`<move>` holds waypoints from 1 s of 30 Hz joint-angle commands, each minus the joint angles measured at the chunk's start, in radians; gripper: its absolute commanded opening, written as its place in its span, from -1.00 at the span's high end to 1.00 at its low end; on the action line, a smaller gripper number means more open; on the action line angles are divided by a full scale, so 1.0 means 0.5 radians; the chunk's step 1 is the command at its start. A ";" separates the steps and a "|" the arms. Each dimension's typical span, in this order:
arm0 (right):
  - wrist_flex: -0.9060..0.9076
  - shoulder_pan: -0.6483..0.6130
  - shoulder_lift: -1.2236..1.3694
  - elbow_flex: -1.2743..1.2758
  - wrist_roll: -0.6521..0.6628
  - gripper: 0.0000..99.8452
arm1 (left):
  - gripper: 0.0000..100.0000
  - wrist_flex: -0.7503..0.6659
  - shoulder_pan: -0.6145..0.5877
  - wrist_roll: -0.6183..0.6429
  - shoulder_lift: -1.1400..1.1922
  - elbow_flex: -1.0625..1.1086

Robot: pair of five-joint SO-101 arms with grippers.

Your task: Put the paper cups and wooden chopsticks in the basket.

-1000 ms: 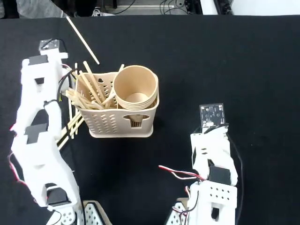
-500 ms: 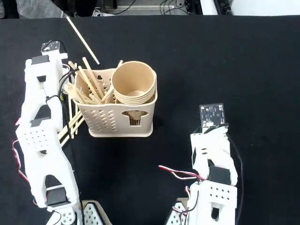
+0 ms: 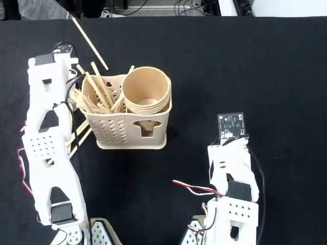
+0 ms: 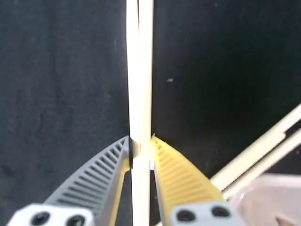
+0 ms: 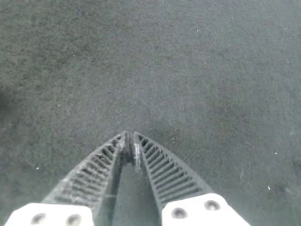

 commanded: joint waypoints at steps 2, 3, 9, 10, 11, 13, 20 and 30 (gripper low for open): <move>-0.037 0.012 -0.029 -0.008 -0.006 0.98 | 0.94 0.350 -0.020 -0.021 -0.028 -0.379; -0.037 0.012 -0.029 -0.008 -0.006 0.98 | 0.94 0.393 -0.020 -0.021 -0.028 -0.437; -0.037 0.012 -0.029 -0.008 -0.006 0.98 | 0.94 0.390 -0.014 0.126 -0.031 -0.677; -0.037 0.012 -0.029 -0.008 -0.006 0.98 | 0.94 0.390 -0.011 0.144 -0.031 -0.698; -0.037 0.012 -0.029 -0.008 -0.006 0.98 | 0.94 0.390 -0.011 0.160 -0.031 -0.720; -0.037 0.012 -0.029 -0.008 -0.006 0.98 | 0.94 0.390 -0.011 0.163 -0.031 -0.744; -0.037 0.012 -0.029 -0.008 -0.006 0.98 | 0.94 0.393 -0.008 0.163 -0.258 -0.612; -0.037 0.012 -0.029 -0.008 -0.006 0.98 | 0.94 0.387 -0.005 0.163 -1.191 -0.100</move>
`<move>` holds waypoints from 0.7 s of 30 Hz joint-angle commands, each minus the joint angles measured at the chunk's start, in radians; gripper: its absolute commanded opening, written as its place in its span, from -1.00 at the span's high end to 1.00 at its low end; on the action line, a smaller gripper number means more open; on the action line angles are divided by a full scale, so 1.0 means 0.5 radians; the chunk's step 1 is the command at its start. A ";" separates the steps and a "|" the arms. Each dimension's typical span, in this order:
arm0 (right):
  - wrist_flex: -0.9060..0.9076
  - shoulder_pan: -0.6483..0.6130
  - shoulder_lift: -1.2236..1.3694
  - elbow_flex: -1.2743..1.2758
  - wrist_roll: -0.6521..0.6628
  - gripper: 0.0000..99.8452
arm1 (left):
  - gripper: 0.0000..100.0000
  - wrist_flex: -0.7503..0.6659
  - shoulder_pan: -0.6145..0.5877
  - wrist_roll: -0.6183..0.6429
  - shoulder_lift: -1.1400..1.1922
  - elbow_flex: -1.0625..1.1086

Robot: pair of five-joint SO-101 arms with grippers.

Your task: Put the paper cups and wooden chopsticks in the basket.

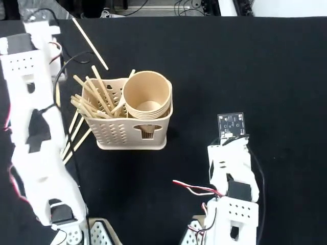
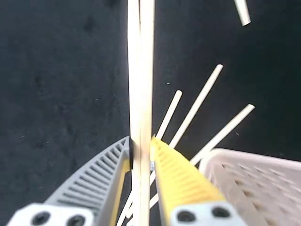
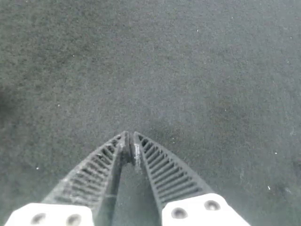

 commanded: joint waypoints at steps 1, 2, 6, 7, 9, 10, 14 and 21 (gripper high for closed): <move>-0.037 0.012 -0.029 -0.008 -0.006 0.98 | 0.94 0.012 -0.005 0.012 -0.559 0.210; -0.037 0.012 -0.029 -0.008 -0.006 0.98 | 0.94 0.012 -0.005 0.012 -0.654 0.262; -0.037 0.012 -0.029 -0.008 -0.006 0.98 | 0.94 0.009 -0.005 0.012 -0.988 0.416; -0.037 0.012 -0.029 -0.008 -0.006 0.98 | 0.94 0.009 -0.005 0.012 -1.065 0.440; -0.037 0.012 -0.029 -0.008 -0.006 0.98 | 0.94 0.009 -0.005 0.015 -1.234 0.486; -0.037 0.012 -0.029 -0.008 -0.006 0.98 | 0.94 0.009 -0.005 0.015 -1.316 0.511; -0.037 0.012 -0.029 -0.008 -0.006 0.98 | 0.94 -0.037 -0.005 0.120 -1.706 0.661; -0.034 0.012 -0.029 -0.008 -0.006 0.98 | 0.94 -0.608 -0.005 0.138 -2.593 1.502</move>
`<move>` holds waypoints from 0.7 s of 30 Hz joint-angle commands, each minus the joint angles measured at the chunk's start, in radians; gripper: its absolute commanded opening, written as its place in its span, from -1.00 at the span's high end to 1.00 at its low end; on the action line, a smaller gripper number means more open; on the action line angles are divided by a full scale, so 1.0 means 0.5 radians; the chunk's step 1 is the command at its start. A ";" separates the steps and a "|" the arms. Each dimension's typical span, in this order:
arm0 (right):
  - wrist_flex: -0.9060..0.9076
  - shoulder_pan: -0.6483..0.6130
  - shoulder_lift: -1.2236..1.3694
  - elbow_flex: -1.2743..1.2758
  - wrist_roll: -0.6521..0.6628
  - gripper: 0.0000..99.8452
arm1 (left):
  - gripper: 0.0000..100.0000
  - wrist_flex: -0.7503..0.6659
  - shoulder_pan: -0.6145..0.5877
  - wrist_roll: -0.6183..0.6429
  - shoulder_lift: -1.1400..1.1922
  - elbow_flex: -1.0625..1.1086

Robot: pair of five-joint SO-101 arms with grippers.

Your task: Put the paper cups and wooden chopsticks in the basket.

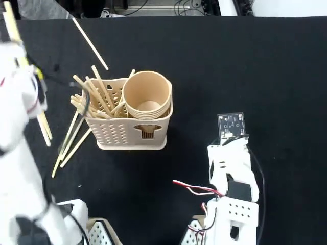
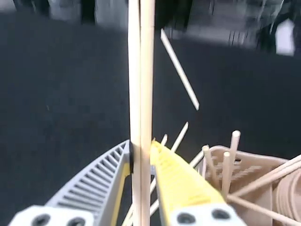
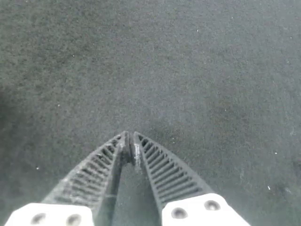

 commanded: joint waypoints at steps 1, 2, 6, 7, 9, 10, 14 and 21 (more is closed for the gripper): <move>-0.034 0.012 -0.029 -0.008 -0.006 0.98 | 0.94 -0.509 -0.002 0.025 -0.654 0.652; -0.034 0.012 -0.029 -0.008 -0.006 0.98 | 0.94 -0.657 -0.002 0.025 -0.789 0.824; -0.034 0.012 -0.029 -0.008 -0.006 0.98 | 0.94 -1.274 0.127 0.114 -1.286 1.465; -0.034 0.012 -0.029 -0.008 -0.006 0.98 | 0.94 -1.415 0.204 0.175 -1.393 1.610; -0.034 0.012 -0.029 -0.008 -0.006 0.98 | 0.94 -1.691 0.361 0.264 -1.580 1.861; -0.034 0.012 -0.029 -0.008 -0.006 0.98 | 0.94 -1.835 0.450 0.282 -1.663 1.969; -0.034 0.012 -0.029 -0.008 -0.006 0.98 | 0.94 -2.289 0.747 0.288 -1.844 2.282; -0.037 0.012 -0.029 -0.008 -0.006 0.98 | 0.94 -2.354 0.910 0.292 -1.860 2.515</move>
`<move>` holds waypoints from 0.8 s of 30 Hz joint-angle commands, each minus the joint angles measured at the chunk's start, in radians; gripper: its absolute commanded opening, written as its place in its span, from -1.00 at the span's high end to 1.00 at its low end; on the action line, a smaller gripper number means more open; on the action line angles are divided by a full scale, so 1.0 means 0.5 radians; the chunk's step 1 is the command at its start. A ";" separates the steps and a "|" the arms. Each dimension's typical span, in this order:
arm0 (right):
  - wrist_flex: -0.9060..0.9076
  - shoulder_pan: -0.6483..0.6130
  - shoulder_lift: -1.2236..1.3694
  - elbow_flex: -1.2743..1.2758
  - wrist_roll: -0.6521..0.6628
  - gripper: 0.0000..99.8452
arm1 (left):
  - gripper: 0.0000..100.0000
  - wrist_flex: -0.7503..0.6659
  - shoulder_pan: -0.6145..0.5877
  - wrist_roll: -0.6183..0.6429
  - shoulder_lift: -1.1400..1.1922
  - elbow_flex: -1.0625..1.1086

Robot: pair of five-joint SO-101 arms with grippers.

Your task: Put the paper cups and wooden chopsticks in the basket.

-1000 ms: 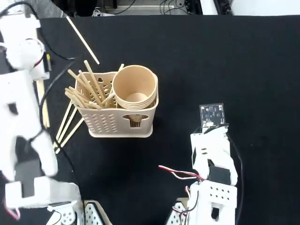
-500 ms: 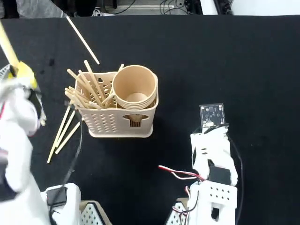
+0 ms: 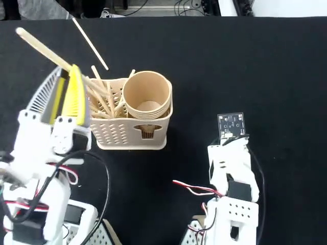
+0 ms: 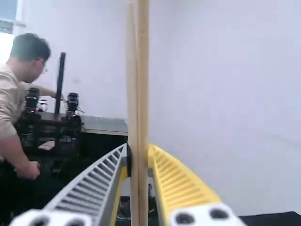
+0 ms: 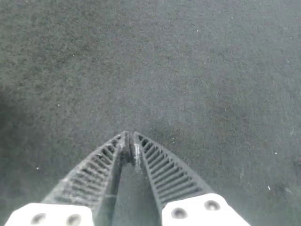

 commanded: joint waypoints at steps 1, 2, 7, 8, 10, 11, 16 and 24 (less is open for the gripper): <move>-0.037 0.012 -0.029 -0.008 -0.006 0.98 | 0.94 -0.064 0.048 0.015 -0.006 0.158; -0.037 0.012 -0.029 -0.008 -0.006 0.98 | 0.94 -0.061 0.044 0.012 -0.006 0.201; -0.037 0.012 -0.029 -0.008 -0.006 0.98 | 0.94 -0.049 0.044 -0.046 -0.028 0.385; -0.037 0.012 -0.029 -0.008 -0.006 0.98 | 0.93 -0.049 0.044 -0.064 -0.028 0.400; -0.037 0.012 -0.029 -0.008 -0.006 0.98 | 0.93 -0.046 0.044 -0.110 -0.028 0.422; -0.037 0.012 -0.029 -0.008 -0.006 0.98 | 0.93 -0.043 0.044 -0.129 -0.028 0.425; -0.037 0.012 -0.029 -0.008 -0.006 0.98 | 0.67 0.163 -0.017 -0.009 -0.028 0.367; -0.037 0.012 -0.029 -0.008 -0.006 0.98 | 0.61 0.770 -0.397 0.080 -0.006 -0.167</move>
